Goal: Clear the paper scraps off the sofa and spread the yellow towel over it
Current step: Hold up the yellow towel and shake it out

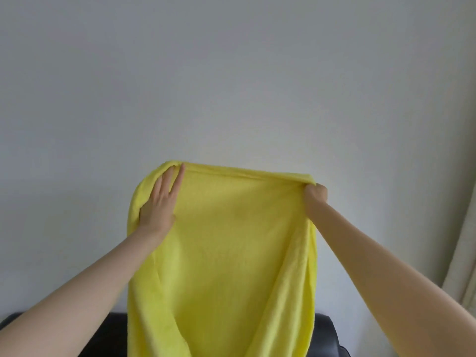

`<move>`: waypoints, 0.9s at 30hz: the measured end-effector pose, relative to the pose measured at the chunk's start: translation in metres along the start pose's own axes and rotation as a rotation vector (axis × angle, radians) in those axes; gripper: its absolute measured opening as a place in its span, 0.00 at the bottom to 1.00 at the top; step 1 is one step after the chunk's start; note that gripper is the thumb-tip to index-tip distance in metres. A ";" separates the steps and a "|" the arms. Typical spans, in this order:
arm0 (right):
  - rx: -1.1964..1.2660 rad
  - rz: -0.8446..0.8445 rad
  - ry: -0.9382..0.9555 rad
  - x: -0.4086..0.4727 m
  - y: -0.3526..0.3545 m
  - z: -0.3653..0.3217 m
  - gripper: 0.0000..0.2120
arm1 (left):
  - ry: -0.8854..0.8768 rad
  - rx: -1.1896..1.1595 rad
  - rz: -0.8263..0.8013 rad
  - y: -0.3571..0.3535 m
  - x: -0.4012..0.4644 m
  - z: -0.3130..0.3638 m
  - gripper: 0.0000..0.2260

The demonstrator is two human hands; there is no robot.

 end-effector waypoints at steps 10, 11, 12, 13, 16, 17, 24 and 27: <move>0.003 0.052 -0.043 0.013 0.026 0.011 0.18 | 0.027 0.245 0.331 0.010 -0.019 -0.006 0.22; -0.013 0.050 -0.035 0.015 0.024 0.016 0.18 | 0.047 0.218 0.306 0.008 -0.017 -0.007 0.17; -0.061 0.034 -0.025 0.015 0.021 0.021 0.18 | 0.064 0.184 0.269 0.005 -0.014 -0.008 0.15; -0.160 -0.002 0.005 0.015 0.014 0.024 0.18 | 0.084 0.134 0.231 0.002 -0.012 -0.006 0.14; -0.873 -0.316 0.117 -0.002 -0.031 0.046 0.28 | 0.168 -0.106 0.115 -0.004 -0.002 0.013 0.10; -1.129 -0.479 0.103 -0.018 -0.046 0.061 0.38 | 0.204 -0.201 0.061 -0.006 0.002 0.024 0.10; -0.688 -0.946 0.202 -0.110 -0.132 0.052 0.38 | 0.034 -0.314 -0.106 -0.016 0.019 0.120 0.06; -0.695 -0.810 0.220 -0.092 -0.126 0.052 0.12 | 0.031 -0.377 -0.125 -0.030 0.011 0.118 0.08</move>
Point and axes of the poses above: each hand's wrist, its own x-axis towards the middle knuckle, its own y-axis out of the back of the hand, z = x × y, the point moved 10 cm from there along x, towards the middle knuckle, and after that the axes turned 5 degrees about -y, right-handed, at the moved point
